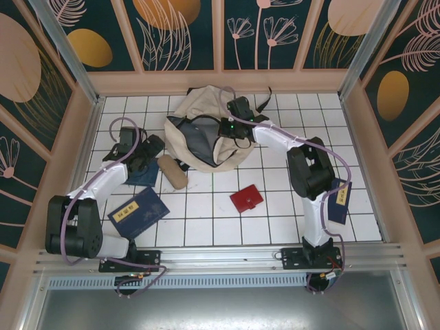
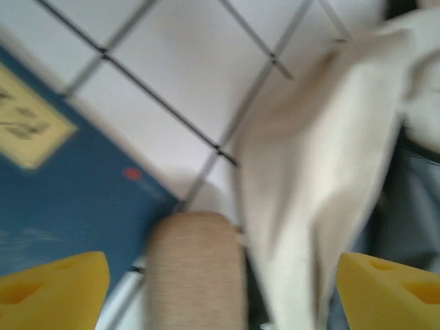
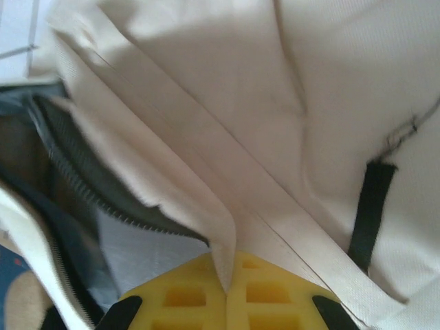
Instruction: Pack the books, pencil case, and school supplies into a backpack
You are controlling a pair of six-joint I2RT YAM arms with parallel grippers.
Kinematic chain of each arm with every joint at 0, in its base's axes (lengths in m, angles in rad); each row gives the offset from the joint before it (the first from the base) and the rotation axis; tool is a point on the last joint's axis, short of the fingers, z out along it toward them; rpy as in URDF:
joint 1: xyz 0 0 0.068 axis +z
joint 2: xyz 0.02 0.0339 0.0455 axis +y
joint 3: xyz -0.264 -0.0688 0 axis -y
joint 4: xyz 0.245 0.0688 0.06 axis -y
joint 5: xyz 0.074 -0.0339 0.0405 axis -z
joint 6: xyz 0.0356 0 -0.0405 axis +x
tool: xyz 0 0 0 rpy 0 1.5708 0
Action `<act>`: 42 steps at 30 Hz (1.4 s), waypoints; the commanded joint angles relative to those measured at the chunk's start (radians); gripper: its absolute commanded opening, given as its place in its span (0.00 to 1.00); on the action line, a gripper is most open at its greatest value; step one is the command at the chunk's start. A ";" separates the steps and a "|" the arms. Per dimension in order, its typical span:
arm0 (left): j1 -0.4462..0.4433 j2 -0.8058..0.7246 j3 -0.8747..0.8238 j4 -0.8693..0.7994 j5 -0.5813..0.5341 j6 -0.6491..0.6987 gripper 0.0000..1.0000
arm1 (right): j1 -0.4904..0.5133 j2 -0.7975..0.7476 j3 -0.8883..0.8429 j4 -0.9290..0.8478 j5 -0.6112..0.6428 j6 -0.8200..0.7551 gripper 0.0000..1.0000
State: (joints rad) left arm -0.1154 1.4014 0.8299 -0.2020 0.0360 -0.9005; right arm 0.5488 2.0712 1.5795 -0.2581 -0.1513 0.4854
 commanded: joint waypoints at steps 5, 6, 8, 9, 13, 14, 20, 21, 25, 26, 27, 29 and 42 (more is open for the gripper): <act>0.011 -0.022 -0.013 -0.234 -0.110 0.062 0.92 | -0.044 -0.001 -0.007 -0.033 -0.004 -0.011 0.11; 0.011 -0.029 -0.019 -0.254 -0.126 0.060 0.92 | -0.044 -0.023 -0.001 -0.035 -0.005 -0.023 0.17; 0.021 -0.053 -0.030 -0.287 -0.149 0.052 0.93 | -0.041 -0.069 0.015 -0.038 -0.019 -0.052 0.27; 0.031 -0.070 -0.037 -0.301 -0.159 0.048 0.93 | -0.038 -0.095 0.025 -0.042 -0.022 -0.065 0.33; 0.078 -0.146 -0.072 -0.366 -0.206 0.021 0.97 | -0.008 -0.175 0.044 -0.058 -0.056 -0.133 0.51; 0.089 -0.160 -0.082 -0.382 -0.213 0.015 0.97 | 0.013 -0.190 0.043 -0.060 -0.063 -0.155 0.53; 0.163 -0.223 -0.134 -0.407 -0.207 -0.007 0.98 | 0.187 -0.198 0.053 -0.060 -0.140 -0.278 0.58; 0.183 -0.230 -0.132 -0.400 -0.197 -0.002 0.99 | 0.220 -0.180 0.061 -0.058 -0.144 -0.285 0.57; 0.255 -0.221 -0.104 -0.365 -0.147 0.041 0.99 | 0.318 -0.059 0.137 -0.058 -0.235 -0.301 0.54; 0.272 -0.214 -0.101 -0.356 -0.140 0.049 0.98 | 0.332 -0.020 0.169 -0.066 -0.253 -0.305 0.53; 0.292 -0.205 -0.101 -0.346 -0.131 0.056 0.99 | 0.352 0.026 0.210 -0.082 -0.268 -0.310 0.51; 0.322 -0.196 -0.111 -0.324 -0.109 0.062 0.99 | 0.382 0.112 0.289 -0.103 -0.310 -0.316 0.50; 0.399 -0.188 -0.136 -0.245 -0.054 0.092 0.99 | 0.470 0.438 0.629 -0.283 -0.325 -0.327 0.45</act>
State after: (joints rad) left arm 0.2768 1.2037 0.7067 -0.4740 -0.0334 -0.8307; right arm 1.0092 2.5072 2.1731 -0.4927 -0.4625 0.1802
